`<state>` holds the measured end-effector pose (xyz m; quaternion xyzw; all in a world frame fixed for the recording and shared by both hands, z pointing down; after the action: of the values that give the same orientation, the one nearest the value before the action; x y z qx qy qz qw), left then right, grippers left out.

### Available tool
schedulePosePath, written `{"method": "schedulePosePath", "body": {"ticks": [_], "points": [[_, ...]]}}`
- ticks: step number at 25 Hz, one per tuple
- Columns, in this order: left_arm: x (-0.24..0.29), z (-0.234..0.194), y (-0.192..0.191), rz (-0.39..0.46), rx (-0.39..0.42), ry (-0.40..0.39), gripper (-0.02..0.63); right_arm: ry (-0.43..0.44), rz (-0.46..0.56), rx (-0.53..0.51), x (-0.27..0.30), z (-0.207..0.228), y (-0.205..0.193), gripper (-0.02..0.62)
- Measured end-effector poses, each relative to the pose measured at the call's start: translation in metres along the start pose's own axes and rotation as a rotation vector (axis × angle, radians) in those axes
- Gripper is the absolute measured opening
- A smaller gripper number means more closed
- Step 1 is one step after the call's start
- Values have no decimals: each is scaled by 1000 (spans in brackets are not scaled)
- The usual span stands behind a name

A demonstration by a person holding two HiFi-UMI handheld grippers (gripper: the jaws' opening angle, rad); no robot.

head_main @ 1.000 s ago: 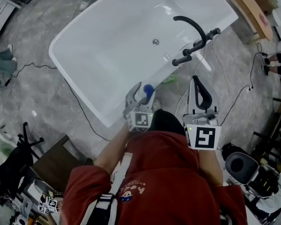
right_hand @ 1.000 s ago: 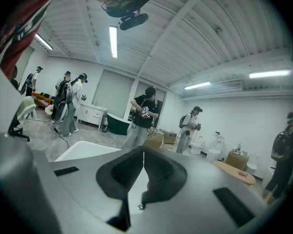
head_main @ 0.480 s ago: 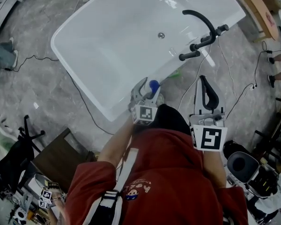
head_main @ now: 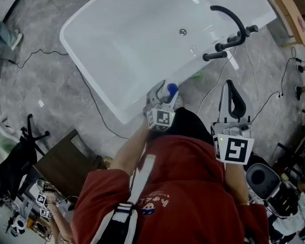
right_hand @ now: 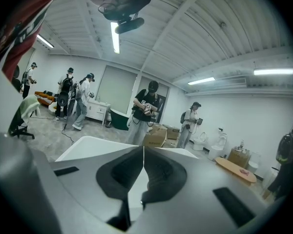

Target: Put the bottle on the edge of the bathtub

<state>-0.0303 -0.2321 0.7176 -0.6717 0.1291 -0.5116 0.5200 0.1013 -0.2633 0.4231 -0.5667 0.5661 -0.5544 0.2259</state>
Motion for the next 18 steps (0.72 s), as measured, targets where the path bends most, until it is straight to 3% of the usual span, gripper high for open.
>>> {"method": "schedulePosePath", "body": {"ticks": [18], "points": [[4,1,20,49,50,-38,315,38,6,3,6,4,-8,12]]}}
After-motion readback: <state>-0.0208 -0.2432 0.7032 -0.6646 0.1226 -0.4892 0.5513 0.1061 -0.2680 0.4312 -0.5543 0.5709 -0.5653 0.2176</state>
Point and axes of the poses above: the fingertips, and each gripper's own axes: x forward along the fingers, z to its right, y out of its top, the point moved 5 cm from there along -x, backward along the fingers, and after that the axes turned 8 degrees about -z, right-handed, at the moved point
